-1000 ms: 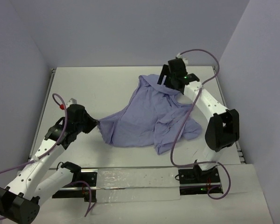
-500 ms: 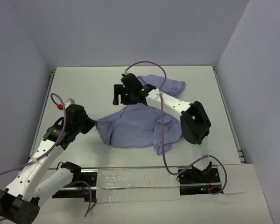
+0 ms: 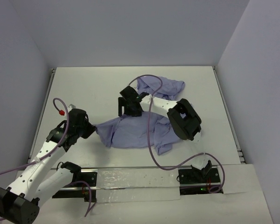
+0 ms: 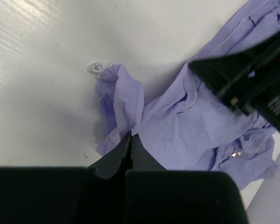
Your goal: Zip up the jacket
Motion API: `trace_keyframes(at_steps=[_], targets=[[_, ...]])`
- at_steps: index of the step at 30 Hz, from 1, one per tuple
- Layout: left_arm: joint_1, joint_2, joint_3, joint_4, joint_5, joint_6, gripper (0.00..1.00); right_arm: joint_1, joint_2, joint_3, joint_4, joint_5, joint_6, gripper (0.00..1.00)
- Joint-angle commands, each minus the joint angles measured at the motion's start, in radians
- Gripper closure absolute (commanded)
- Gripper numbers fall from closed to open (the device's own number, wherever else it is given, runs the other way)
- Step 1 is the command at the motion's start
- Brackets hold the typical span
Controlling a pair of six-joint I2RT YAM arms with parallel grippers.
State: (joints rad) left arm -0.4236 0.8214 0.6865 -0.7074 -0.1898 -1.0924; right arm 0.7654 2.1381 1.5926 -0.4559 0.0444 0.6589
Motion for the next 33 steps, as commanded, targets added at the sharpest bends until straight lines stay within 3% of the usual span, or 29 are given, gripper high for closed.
trace_keyframes(at_steps=[1, 11, 19, 30, 32, 33], targets=[[0.005, -0.009, -0.007, 0.028, -0.004, -0.003, 1.00, -0.006, -0.151, -0.155, 0.045, 0.095, 0.072, 0.08], [0.005, -0.028, -0.041, 0.051, 0.035, -0.007, 1.00, -0.005, -0.098, 0.034, -0.016, 0.169, 0.026, 0.18], [0.005, -0.047, -0.033, 0.036, 0.029, -0.009, 1.00, -0.014, 0.113, 0.291, -0.152, 0.217, -0.002, 0.28], [0.005, -0.058, -0.037, 0.028, 0.023, -0.008, 1.00, -0.015, 0.151, 0.254, -0.132, 0.218, 0.026, 0.31], [0.005, -0.057, -0.039, 0.031, 0.025, -0.008, 1.00, -0.015, 0.162, 0.264, -0.134, 0.211, 0.022, 0.41], [0.005, -0.057, -0.038, 0.030, 0.024, -0.008, 1.00, -0.015, 0.171, 0.272, -0.137, 0.207, 0.020, 0.66]])
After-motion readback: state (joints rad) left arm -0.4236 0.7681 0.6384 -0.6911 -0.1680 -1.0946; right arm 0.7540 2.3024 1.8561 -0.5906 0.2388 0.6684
